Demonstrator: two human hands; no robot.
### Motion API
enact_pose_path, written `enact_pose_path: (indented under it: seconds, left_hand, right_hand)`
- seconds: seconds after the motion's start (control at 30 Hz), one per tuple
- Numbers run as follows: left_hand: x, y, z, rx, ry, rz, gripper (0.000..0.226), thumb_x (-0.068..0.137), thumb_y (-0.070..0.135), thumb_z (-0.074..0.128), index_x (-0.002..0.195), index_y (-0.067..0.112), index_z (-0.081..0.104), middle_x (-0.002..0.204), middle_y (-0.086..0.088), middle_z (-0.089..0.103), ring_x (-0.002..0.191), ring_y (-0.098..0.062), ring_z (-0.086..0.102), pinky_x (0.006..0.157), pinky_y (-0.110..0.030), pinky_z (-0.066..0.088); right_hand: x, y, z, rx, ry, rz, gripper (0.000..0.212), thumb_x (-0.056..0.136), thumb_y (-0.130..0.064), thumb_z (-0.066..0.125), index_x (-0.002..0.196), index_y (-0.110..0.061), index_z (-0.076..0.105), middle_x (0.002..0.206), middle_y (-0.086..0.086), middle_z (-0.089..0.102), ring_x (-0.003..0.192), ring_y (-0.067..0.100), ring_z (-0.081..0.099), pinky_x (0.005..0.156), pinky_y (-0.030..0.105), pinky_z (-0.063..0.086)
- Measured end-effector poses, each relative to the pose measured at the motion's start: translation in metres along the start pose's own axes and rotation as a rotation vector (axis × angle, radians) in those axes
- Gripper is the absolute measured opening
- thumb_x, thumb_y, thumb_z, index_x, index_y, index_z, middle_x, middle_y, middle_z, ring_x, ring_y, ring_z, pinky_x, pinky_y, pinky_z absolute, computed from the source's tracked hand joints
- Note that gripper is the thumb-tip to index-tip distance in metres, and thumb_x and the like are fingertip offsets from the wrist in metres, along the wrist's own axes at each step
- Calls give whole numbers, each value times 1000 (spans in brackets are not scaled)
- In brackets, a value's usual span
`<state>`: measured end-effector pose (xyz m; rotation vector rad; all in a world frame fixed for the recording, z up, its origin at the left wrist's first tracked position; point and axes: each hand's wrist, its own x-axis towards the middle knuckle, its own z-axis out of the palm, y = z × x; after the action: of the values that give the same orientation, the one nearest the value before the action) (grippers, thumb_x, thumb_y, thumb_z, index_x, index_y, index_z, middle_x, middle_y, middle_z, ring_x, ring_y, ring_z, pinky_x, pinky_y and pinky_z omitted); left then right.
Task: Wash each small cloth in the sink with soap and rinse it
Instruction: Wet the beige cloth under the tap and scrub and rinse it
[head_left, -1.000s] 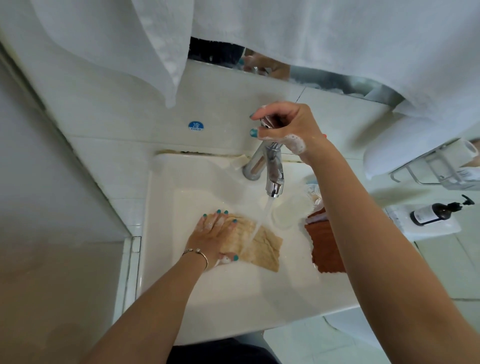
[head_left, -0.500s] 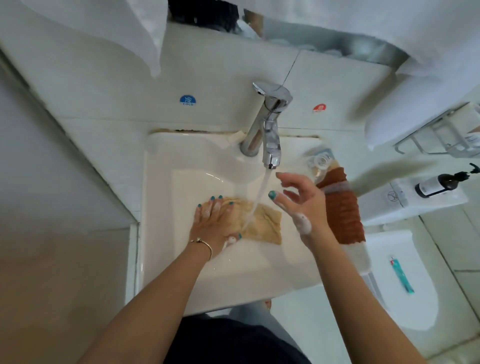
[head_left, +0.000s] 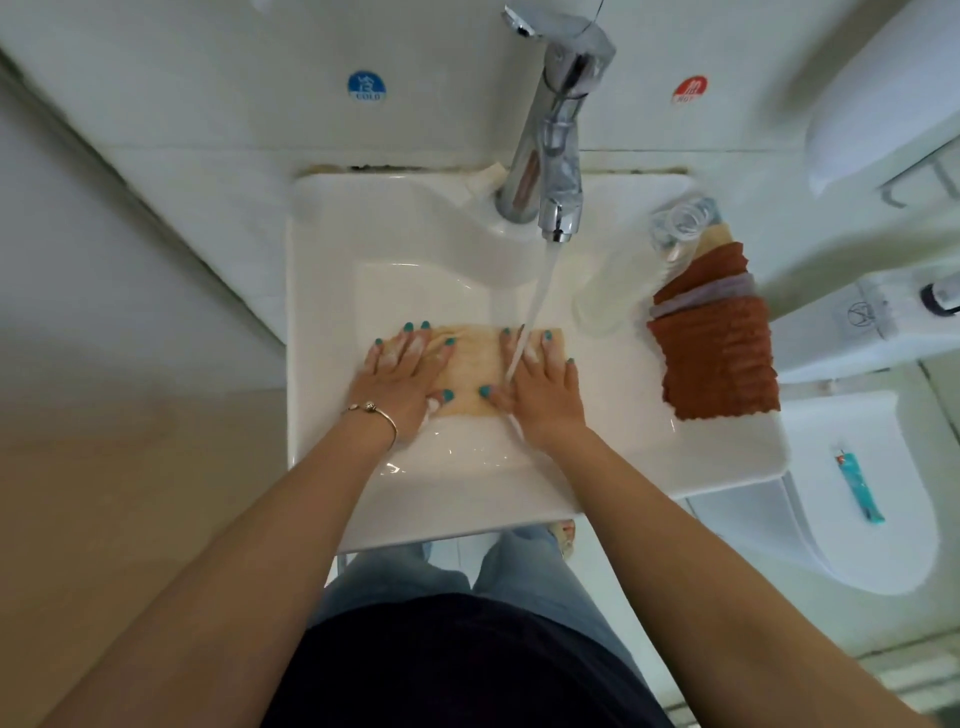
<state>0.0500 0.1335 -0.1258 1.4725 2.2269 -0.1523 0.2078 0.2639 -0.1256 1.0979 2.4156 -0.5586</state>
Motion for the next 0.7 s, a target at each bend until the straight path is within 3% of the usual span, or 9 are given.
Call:
enact_pose_path:
  seconds: [0.17,0.43,0.7]
  left_hand:
    - [3,10,-1,-26,-40,20,74,101,51,28,152,22,-18,160,1,-24,147,-20,-23,119,-40,-13]
    - [17,61,5,-50,-76,109,83,97,60,31,151,22,-19,160,3,-24,147,-16,-21,119,-44,-12]
    - [-4,9,3,132,-79,-23,87,93,69,24,149,23,-25,158,5,-28,147,-14,-21,118,-48,-14]
  right_hand:
    - [-11,17,-10,-191,-127,34,83,92,-73,15,149,-28,-26,155,-13,-34,144,15,-29,117,55,-14]
    - [-36,69,-29,-271,-207,149,85,94,-69,20,150,-23,-24,157,-8,-31,147,19,-23,116,57,-14]
    - [-22,18,-22,-264,-179,0,84,96,-65,25,151,-23,-22,159,-7,-29,147,20,-25,116,55,-15]
